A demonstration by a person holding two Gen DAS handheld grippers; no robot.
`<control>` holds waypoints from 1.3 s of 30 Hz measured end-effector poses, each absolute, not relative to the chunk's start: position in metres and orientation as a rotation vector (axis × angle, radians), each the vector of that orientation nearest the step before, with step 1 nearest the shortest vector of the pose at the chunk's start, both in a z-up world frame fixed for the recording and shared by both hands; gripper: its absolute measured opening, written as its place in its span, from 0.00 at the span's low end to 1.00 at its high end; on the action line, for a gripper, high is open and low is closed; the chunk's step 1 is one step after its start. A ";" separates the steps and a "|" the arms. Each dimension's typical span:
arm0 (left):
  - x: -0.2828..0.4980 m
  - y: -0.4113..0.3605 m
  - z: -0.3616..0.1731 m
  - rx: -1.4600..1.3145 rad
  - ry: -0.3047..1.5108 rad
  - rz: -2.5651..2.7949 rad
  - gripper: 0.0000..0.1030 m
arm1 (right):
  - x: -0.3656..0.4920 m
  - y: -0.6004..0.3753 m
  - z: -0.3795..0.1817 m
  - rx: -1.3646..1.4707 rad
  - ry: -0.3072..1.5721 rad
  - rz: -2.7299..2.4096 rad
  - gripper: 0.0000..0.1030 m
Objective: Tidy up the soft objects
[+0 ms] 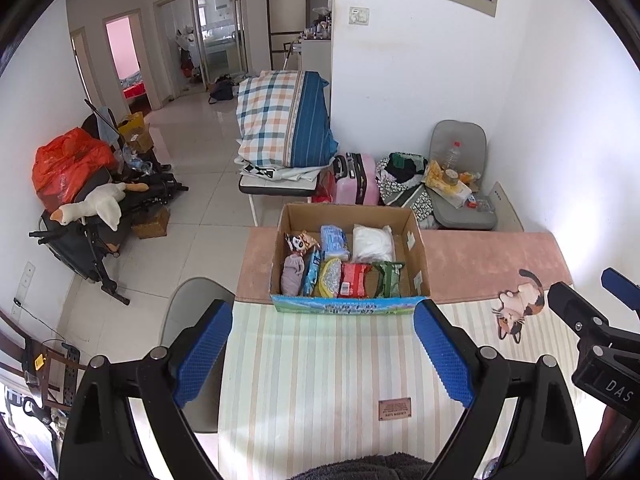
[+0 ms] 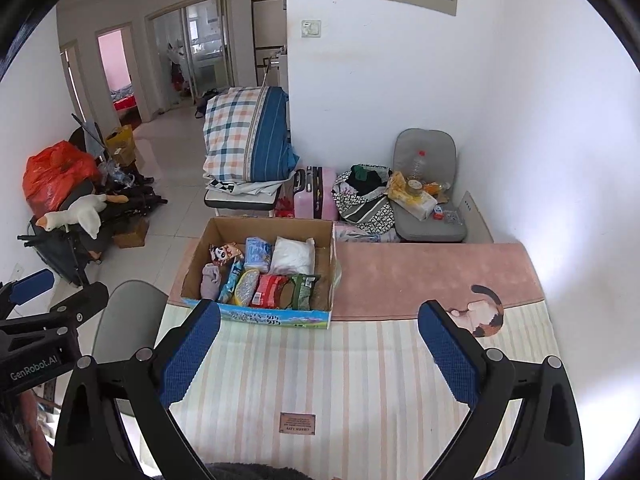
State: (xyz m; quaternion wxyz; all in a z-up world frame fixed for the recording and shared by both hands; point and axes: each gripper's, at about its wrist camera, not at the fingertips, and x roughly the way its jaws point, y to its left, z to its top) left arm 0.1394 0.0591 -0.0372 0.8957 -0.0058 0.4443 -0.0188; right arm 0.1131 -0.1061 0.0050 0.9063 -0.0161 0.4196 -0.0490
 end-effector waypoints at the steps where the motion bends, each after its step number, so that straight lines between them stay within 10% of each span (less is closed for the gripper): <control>1: 0.141 0.059 -0.037 -0.012 0.916 -0.037 0.90 | 0.115 -0.107 0.005 -0.032 0.866 -0.101 0.98; 39: 0.167 0.060 -0.059 -0.004 0.919 -0.022 0.90 | 0.146 -0.109 -0.009 -0.041 0.854 -0.139 0.98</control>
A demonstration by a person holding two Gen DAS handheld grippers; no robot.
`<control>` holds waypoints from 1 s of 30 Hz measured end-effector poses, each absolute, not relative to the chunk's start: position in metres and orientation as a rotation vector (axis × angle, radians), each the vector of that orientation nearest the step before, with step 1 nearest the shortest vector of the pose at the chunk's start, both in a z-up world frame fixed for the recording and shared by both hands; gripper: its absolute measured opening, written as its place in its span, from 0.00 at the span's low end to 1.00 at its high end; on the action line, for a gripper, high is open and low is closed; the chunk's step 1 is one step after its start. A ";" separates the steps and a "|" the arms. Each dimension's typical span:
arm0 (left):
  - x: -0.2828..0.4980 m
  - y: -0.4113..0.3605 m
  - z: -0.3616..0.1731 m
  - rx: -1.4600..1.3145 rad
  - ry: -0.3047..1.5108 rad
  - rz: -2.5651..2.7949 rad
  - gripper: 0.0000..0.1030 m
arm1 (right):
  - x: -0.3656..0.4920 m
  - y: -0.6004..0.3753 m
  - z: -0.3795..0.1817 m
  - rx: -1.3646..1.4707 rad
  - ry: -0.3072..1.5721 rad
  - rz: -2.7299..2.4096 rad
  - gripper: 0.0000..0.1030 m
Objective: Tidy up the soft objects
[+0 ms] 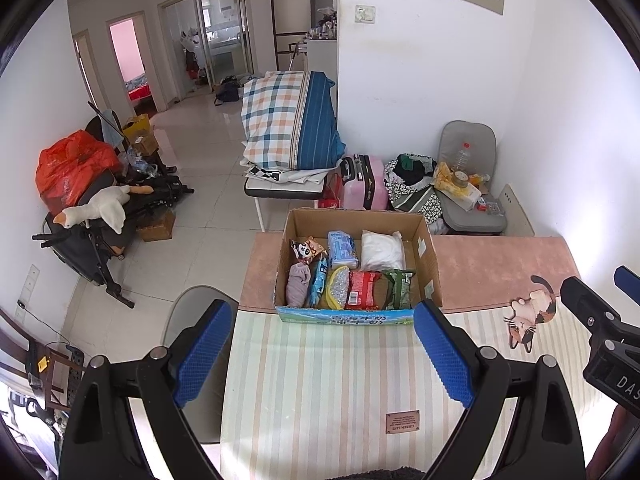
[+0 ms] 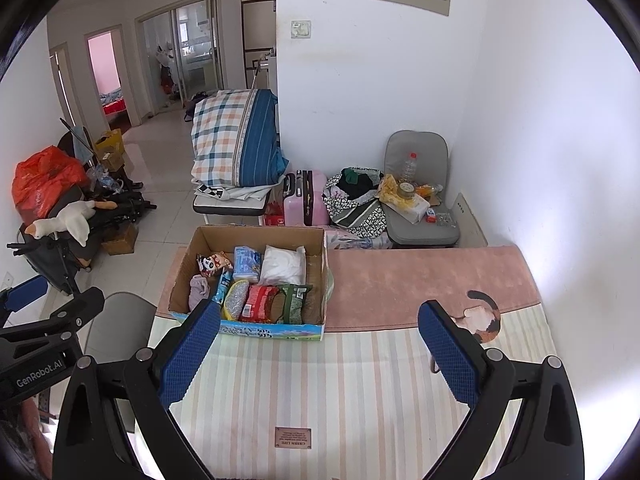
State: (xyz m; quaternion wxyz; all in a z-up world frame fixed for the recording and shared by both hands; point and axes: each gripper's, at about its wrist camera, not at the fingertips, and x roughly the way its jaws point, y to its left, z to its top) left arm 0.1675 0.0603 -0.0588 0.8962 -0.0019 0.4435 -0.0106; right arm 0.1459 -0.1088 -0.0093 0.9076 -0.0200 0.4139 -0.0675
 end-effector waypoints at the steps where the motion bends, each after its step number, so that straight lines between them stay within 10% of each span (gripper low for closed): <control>1: 0.167 0.060 -0.059 -0.007 0.920 -0.024 0.90 | 0.146 -0.109 -0.009 -0.040 0.854 -0.139 0.98; 30: 0.164 0.055 -0.050 -0.017 0.916 -0.040 0.90 | 0.142 -0.105 -0.002 -0.023 0.857 -0.123 0.98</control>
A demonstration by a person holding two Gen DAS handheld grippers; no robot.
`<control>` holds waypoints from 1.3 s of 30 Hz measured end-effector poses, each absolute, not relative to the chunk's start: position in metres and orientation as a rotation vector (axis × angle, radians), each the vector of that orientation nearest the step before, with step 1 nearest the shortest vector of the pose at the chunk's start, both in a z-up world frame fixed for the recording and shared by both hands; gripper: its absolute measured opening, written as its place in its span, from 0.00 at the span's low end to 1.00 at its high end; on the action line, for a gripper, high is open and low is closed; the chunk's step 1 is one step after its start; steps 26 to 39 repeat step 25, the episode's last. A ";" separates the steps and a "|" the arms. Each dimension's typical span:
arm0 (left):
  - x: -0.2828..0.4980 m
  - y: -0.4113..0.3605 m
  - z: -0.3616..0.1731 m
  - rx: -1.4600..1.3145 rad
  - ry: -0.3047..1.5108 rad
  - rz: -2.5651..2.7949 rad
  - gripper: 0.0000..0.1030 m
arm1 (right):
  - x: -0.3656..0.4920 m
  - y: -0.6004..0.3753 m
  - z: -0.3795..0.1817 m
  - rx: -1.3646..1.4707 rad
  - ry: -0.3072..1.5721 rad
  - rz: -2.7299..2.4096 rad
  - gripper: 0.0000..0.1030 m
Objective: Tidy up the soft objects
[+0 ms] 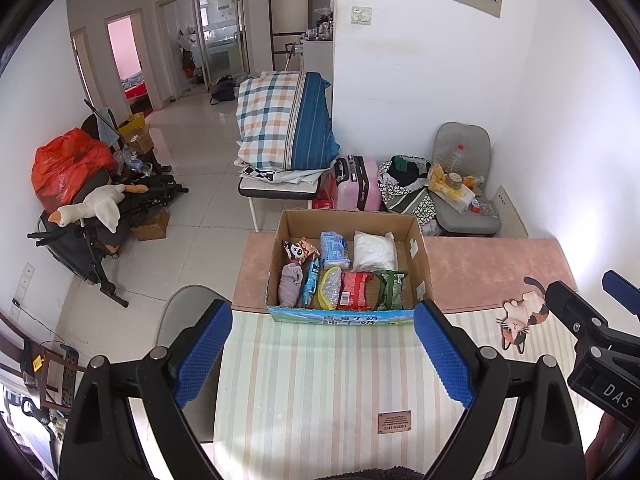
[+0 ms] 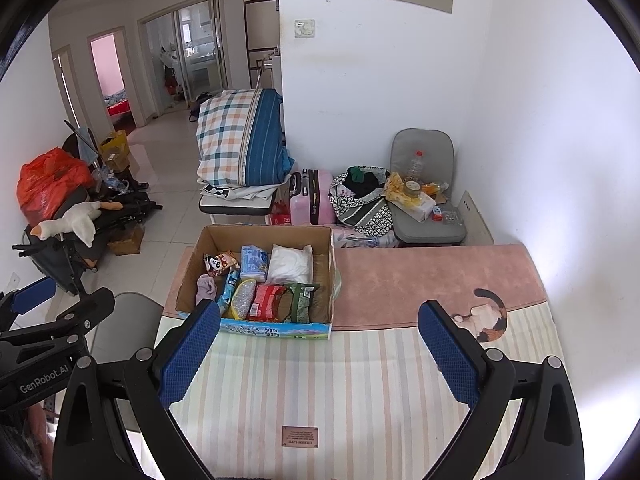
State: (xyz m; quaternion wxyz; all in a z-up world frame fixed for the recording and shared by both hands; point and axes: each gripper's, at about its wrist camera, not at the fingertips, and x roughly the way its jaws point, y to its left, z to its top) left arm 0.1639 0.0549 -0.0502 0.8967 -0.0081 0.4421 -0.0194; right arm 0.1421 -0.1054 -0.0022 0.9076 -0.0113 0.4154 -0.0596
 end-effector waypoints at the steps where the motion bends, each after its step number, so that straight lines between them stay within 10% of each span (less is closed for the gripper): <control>1: 0.164 0.054 -0.049 -0.018 0.915 -0.042 0.90 | 0.142 -0.106 -0.002 -0.023 0.857 -0.124 0.98; 39: 0.159 0.055 -0.045 -0.006 0.905 -0.026 0.90 | 0.140 -0.107 0.002 -0.021 0.859 -0.132 0.98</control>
